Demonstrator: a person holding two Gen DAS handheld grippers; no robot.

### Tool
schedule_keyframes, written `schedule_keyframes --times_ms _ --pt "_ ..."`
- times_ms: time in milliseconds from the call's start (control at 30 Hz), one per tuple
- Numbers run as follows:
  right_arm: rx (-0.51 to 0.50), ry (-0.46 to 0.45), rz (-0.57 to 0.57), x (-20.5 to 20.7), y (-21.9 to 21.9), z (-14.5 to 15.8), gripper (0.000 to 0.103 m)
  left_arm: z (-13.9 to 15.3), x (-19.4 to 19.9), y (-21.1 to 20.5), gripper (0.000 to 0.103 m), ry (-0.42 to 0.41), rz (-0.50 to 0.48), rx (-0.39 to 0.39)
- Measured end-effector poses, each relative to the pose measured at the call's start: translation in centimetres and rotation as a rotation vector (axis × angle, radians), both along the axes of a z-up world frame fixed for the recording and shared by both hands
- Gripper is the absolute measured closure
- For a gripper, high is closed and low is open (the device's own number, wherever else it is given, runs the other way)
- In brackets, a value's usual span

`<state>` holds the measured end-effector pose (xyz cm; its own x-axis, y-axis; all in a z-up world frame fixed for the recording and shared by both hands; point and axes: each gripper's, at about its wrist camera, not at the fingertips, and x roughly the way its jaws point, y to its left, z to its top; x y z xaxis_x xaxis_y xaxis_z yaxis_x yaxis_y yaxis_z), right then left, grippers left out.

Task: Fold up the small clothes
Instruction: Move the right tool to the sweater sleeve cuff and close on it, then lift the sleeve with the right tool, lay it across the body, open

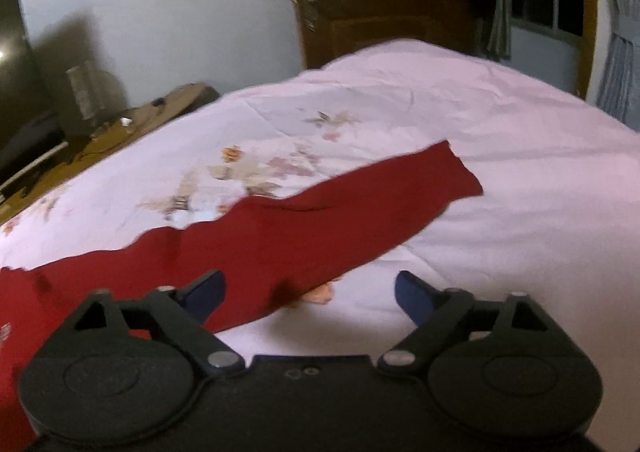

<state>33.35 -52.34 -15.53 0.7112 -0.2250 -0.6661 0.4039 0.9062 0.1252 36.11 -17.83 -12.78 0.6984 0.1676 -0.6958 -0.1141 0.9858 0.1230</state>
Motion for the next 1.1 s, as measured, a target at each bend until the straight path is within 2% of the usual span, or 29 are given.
schedule_keyframes --times_ms 67,200,300,467,567,900,1033,1100 --pt "0.019 0.016 -0.015 0.7 -1.1 -0.7 0.028 -0.3 0.5 0.0 0.0 0.007 0.005 0.004" --pt "0.034 0.041 -0.052 1.6 -2.9 -1.8 0.029 -1.1 1.7 0.2 0.0 0.02 0.017 -0.001" --pt "0.051 0.059 -0.072 2.3 -4.2 -2.7 0.038 -1.7 2.5 0.3 0.0 0.029 0.025 -0.004" --pt "0.045 0.049 -0.099 3.2 -5.4 -3.0 0.04 -2.8 3.8 0.7 0.0 0.054 0.046 -0.011" --pt "0.069 0.039 -0.137 4.2 -6.8 -3.1 0.045 -3.3 4.4 1.0 0.0 0.064 0.06 -0.01" --pt "0.027 0.028 -0.165 5.5 -7.9 -2.8 0.086 -4.6 5.5 2.5 0.0 0.094 0.088 0.008" --pt "-0.002 -0.004 -0.126 5.4 -6.7 -1.9 0.096 -4.5 5.4 3.1 0.0 0.093 0.09 0.007" --pt "-0.01 -0.032 -0.098 5.4 -5.9 -1.1 0.097 -4.1 5.1 3.5 0.0 0.079 0.092 0.009"
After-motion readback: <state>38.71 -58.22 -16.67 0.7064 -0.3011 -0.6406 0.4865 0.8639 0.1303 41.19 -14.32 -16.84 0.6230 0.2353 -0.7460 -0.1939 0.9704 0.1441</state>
